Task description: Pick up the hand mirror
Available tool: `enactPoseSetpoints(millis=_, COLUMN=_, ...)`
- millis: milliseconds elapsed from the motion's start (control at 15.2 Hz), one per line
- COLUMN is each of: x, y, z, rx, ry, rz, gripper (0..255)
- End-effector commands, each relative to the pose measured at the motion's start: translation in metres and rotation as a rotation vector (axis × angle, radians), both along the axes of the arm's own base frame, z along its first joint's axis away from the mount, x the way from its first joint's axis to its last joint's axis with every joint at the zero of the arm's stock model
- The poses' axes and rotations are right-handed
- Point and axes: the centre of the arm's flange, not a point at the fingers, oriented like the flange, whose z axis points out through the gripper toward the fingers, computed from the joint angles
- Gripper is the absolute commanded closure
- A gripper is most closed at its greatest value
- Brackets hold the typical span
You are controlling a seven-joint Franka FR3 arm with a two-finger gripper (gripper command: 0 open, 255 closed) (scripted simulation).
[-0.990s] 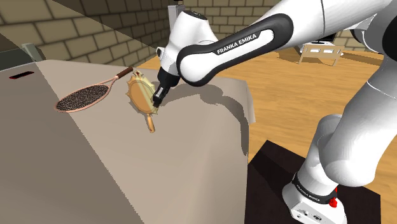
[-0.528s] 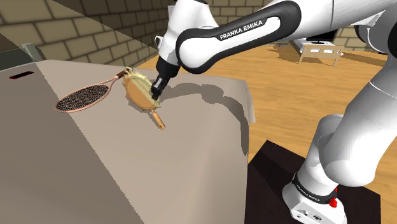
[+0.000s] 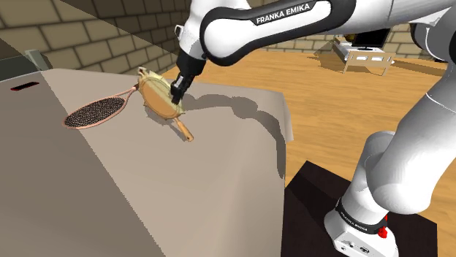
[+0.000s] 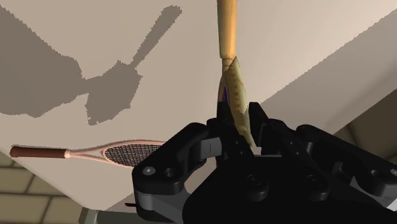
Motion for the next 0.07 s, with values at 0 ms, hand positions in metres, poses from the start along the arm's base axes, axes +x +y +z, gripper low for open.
enactPoseSetpoints(millis=0, x=0.0003, y=-0.0006, z=0.0034, rx=0.0, ry=0.0, rz=0.0, gripper=255)
